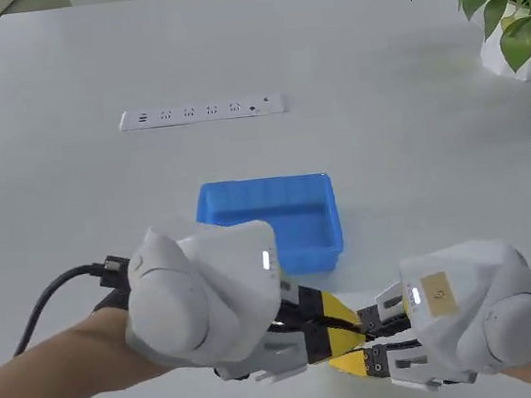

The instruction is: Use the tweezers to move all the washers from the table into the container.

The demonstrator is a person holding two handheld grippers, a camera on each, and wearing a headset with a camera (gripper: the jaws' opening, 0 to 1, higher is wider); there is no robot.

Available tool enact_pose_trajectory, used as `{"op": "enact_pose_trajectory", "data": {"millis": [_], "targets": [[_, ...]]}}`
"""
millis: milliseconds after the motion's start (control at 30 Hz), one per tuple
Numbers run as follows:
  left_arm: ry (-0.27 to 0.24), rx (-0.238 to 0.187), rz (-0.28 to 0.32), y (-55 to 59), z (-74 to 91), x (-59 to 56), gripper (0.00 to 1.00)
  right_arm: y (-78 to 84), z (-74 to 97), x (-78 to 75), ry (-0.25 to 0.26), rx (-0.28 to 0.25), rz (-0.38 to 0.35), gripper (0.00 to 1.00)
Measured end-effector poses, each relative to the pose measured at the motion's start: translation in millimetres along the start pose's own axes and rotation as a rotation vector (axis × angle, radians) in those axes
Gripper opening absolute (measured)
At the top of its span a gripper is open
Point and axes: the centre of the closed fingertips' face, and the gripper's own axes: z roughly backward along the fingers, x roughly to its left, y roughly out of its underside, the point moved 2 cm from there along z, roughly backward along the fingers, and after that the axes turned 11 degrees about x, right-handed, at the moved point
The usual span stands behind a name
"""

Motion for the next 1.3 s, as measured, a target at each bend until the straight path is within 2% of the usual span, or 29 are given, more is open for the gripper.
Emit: {"op": "enact_pose_trajectory", "data": {"millis": [67, 133, 367, 500, 567, 833, 1000, 1033, 1167, 1300], "targets": [[-0.004, 0.001, -0.011, 1.5, 1.1, -0.4, 0.05, -0.2, -0.2, 0.5, 0.002, -0.004, 0.001, 0.07], [-0.005, -0.002, 0.006, 2.4, 2.1, 0.7, 0.05, -0.7, -0.4, 0.3, 0.002, -0.008, -0.003, 0.07], [-0.024, -0.001, 0.01, 5.7, 6.9, 2.0, 0.04, -2.8, -1.1, -2.2, 0.014, -0.01, -0.027, 0.07], [-0.038, -0.018, 0.033, 7.4, 17.9, 4.4, 0.04, -12.7, -1.2, -4.1, 0.017, -0.039, -0.055, 0.08], [-0.04, -0.019, 0.032, 8.7, 22.5, 3.2, 0.04, -16.9, -2.0, -3.7, 0.022, -0.038, -0.04, 0.08], [-0.058, -0.062, 0.094, 12.8, 40.8, 0.1, 0.04, -32.9, -4.7, -1.0, -0.002, -0.049, -0.033, 0.11], [-0.074, -0.078, 0.109, 12.6, 46.0, 2.6, 0.04, -33.2, -5.1, -6.4, 0.019, -0.041, -0.048, 0.19], [-0.075, -0.074, 0.107, 13.4, 46.5, 2.9, 0.04, -31.6, -5.1, -8.5, 0.033, -0.027, -0.046, 0.2], [-0.083, -0.066, 0.105, 16.3, 52.3, 7.7, 0.04, -30.4, -2.9, -11.9, 0.048, -0.029, -0.068, 0.23], [-0.104, -0.051, 0.098, 22.8, 55.4, 14.1, 0.04, -25.0, -2.5, -12.2, 0.048, -0.026, -0.089, 0.26]]}}
